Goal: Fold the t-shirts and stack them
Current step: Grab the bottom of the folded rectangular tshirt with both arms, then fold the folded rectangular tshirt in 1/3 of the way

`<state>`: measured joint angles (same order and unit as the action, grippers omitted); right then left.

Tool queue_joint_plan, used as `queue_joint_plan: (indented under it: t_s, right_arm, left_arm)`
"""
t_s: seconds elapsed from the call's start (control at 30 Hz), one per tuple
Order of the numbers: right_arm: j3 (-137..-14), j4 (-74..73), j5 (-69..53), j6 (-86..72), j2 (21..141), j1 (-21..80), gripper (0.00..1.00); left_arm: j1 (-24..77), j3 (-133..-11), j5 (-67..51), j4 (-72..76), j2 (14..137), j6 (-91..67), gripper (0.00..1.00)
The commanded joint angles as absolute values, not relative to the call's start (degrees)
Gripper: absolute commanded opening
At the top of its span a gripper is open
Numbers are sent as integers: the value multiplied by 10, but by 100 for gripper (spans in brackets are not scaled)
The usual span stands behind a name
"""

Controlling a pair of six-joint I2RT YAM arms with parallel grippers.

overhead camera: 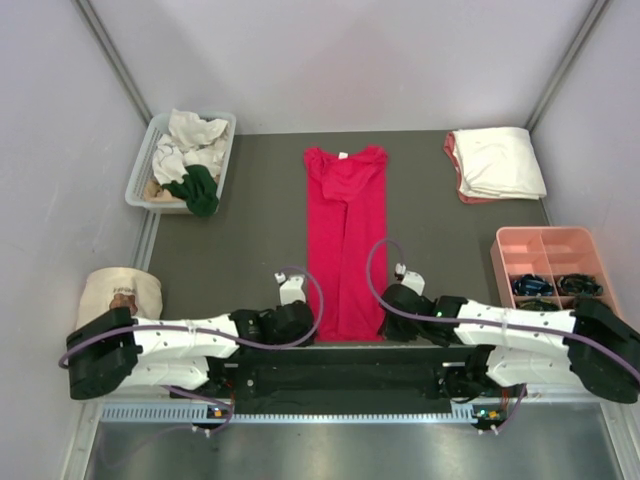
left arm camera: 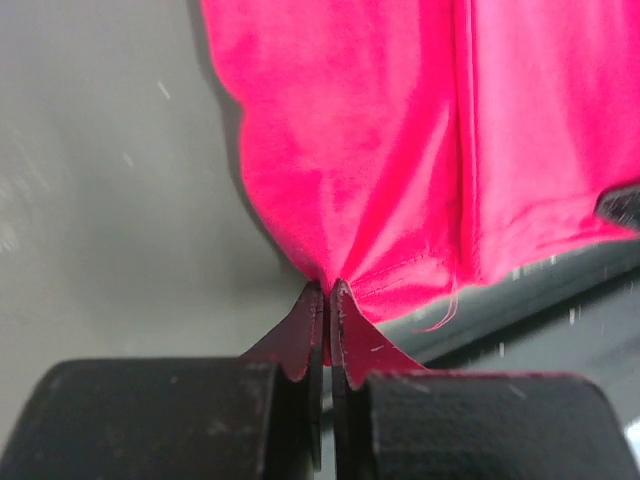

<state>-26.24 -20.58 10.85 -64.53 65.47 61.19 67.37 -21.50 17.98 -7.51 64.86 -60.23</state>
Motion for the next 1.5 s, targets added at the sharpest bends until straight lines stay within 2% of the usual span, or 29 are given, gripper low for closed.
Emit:
queue_joint_plan:
  t_s: [0.0,0.17,0.3,0.5,0.63,0.8,0.9,1.1,1.47]
  right_arm:
    - [-260,-320,130,-647,611,646,0]
    - [-286,-386,147,-681,619,707,0]
    - [-332,-462,195,-718,616,746,0]
    - [-398,-536,338,-749,534,742,0]
    - [-434,-527,378,-722,533,688,0]
    - [-438,-433,367,-612,565,605,0]
    - [-444,-361,340,-545,591,543,0]
    - [-472,-230,279,-447,695,454,0]
    - [-585,-146,204,-369,861,374,0]
  left_arm:
    - [700,-221,136,-174,619,-597,0]
    - [789,-240,134,-223,609,-646,0]
    - [848,-313,171,-270,625,-650,0]
    - [848,-418,362,-328,603,-571,0]
    - [772,-431,409,-317,596,-499,0]
    - [638,-388,344,-180,593,-420,0]
    - [589,-393,331,-149,626,-382,0]
    - [537,-434,291,-60,720,-327,0]
    - [477,-535,251,-8,866,-263,0]
